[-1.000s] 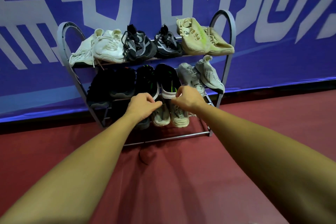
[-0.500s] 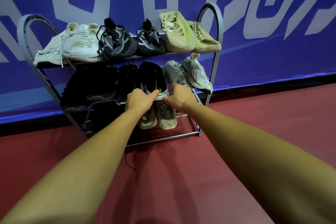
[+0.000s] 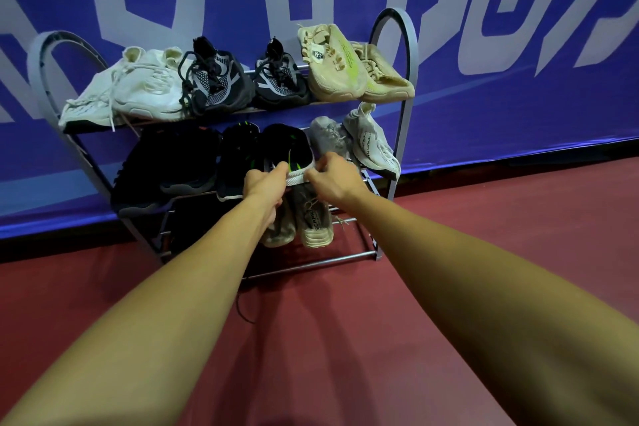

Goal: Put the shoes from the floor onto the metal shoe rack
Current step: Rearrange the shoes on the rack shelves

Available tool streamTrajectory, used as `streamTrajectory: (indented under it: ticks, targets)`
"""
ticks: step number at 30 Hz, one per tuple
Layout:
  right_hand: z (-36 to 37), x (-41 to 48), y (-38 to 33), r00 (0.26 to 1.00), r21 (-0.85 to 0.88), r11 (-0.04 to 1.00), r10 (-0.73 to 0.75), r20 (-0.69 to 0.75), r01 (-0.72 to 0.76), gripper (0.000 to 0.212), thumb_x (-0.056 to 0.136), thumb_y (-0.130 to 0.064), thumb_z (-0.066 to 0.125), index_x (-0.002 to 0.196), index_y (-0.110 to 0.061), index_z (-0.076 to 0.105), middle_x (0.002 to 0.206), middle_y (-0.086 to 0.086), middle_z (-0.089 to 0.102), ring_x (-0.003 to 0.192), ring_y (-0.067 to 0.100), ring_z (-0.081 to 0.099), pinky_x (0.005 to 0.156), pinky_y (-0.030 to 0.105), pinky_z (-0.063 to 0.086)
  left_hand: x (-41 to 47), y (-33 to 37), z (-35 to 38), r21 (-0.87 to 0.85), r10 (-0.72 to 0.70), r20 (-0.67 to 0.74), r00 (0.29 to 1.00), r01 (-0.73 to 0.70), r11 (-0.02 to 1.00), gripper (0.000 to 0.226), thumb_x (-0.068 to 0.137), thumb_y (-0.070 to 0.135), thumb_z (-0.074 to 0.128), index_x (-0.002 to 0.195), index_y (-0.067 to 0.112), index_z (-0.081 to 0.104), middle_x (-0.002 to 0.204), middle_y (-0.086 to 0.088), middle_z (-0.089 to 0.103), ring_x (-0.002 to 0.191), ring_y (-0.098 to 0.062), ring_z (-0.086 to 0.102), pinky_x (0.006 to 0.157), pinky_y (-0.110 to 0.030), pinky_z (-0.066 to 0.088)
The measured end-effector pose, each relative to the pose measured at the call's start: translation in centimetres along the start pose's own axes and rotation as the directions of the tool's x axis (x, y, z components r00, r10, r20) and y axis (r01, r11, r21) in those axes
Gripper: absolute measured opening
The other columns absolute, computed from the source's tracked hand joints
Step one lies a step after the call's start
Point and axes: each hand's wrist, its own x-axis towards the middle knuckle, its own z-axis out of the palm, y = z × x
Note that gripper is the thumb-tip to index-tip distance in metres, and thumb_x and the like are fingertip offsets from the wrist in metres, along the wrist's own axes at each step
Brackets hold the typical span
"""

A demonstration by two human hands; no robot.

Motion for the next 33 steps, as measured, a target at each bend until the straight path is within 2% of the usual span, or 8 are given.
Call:
streamTrajectory:
  ticks: [5,8,13,17,20,23,26,33]
  targets:
    - [-0.8,-1.0,-1.2,1.0,0.174,0.985,0.002,0.015,-0.005,0.049,0.074,-0.056,0.067,0.104,-0.019,0.056,0.098,0.007,0.071,0.087,0.03,0.071,0.083,0.045,0.057,-1.4,0.8,-1.8,-0.115,-0.021,0.036,0.999,0.025,0.993,0.019,0.087,0.025,0.055,0.073,0.012,0.057,0.06,-0.002,0.047,0.045,-0.011,0.036,0.041,-0.019,0.027]
    - [-1.3,-2.1,-2.0,0.997,0.311,0.95,0.0,0.084,-0.026,0.052,0.083,-0.051,0.071,0.117,-0.015,0.054,0.097,0.004,0.069,0.074,0.022,0.072,0.062,0.03,0.058,-1.9,1.1,-3.6,-0.17,-0.015,0.065,0.998,0.026,0.985,0.013,0.083,0.025,0.055,0.075,0.014,0.056,0.066,-0.003,0.049,0.047,-0.01,0.037,0.04,-0.017,0.026]
    - [-0.8,-2.9,-3.2,0.961,0.709,0.658,0.086,0.264,-0.254,0.046,0.089,-0.044,0.07,0.109,-0.002,0.062,0.068,0.005,0.059,0.043,0.01,0.052,0.048,0.024,0.036,-3.2,1.2,-6.9,-0.293,-0.017,0.157,0.987,0.063,0.954,0.006,0.08,0.018,0.058,0.075,0.016,0.056,0.068,-0.001,0.054,0.049,-0.008,0.046,0.038,-0.016,0.025]
    - [-0.4,-3.2,-3.8,0.938,0.787,0.51,0.182,0.294,-0.346,0.036,0.092,-0.034,0.07,0.107,-0.004,0.053,0.067,0.009,0.051,0.05,0.013,0.037,0.047,0.023,0.028,-3.9,0.9,-8.5,-0.324,0.006,0.23,0.973,0.071,0.943,0.014,0.087,0.018,0.058,0.074,0.019,0.053,0.056,0.004,0.055,0.038,-0.004,0.05,0.044,-0.018,0.025]
    - [0.1,-3.3,-4.2,0.907,0.767,0.486,0.173,0.385,-0.418,0.025,0.092,-0.036,0.069,0.092,-0.013,0.059,0.057,-0.003,0.04,0.049,0.008,0.035,0.048,0.02,0.028,-3.3,0.8,-9.0,-0.342,0.04,0.23,0.972,0.042,0.939,0.016,0.088,0.021,0.06,0.075,0.022,0.051,0.056,0.006,0.051,0.039,-0.005,0.045,0.047,-0.02,0.026]
    - [0.3,-2.8,-4.8,0.914,0.778,0.481,0.177,0.366,-0.405,0.025,0.09,-0.032,0.071,0.098,-0.01,0.062,0.067,0.001,0.047,0.051,0.008,0.046,0.042,0.015,0.035,-2.8,0.6,-9.8,-0.377,0.059,0.212,0.975,0.026,0.926,0.017,0.085,0.035,0.07,0.08,0.024,0.058,0.062,0.006,0.049,0.048,-0.006,0.038,0.048,-0.02,0.029]
    - [0.3,-2.6,-5.9,0.932,0.793,0.489,0.168,0.322,-0.363,0.023,0.088,-0.028,0.072,0.095,-0.009,0.062,0.06,-0.001,0.054,0.045,0.005,0.051,0.04,0.015,0.037,-2.8,0.7,-10.1,-0.401,0.048,0.278,0.959,0.07,0.913,0.024,0.081,0.047,0.074,0.084,0.025,0.065,0.065,0.01,0.063,0.054,-0.004,0.053,0.056,-0.021,0.036]
    - [2.3,-1.8,-6.4,0.963,0.806,0.526,0.147,0.227,-0.27,0.032,0.087,-0.037,0.075,0.081,-0.009,0.061,0.052,-0.001,0.051,0.04,0.007,0.042,0.043,0.021,0.031,-3.0,1.5,-8.7,-0.515,0.016,0.28,0.96,0.136,0.846,0.008,0.083,0.019,0.069,0.085,0.021,0.062,0.075,0.005,0.065,0.06,-0.008,0.062,0.053,-0.02,0.039]
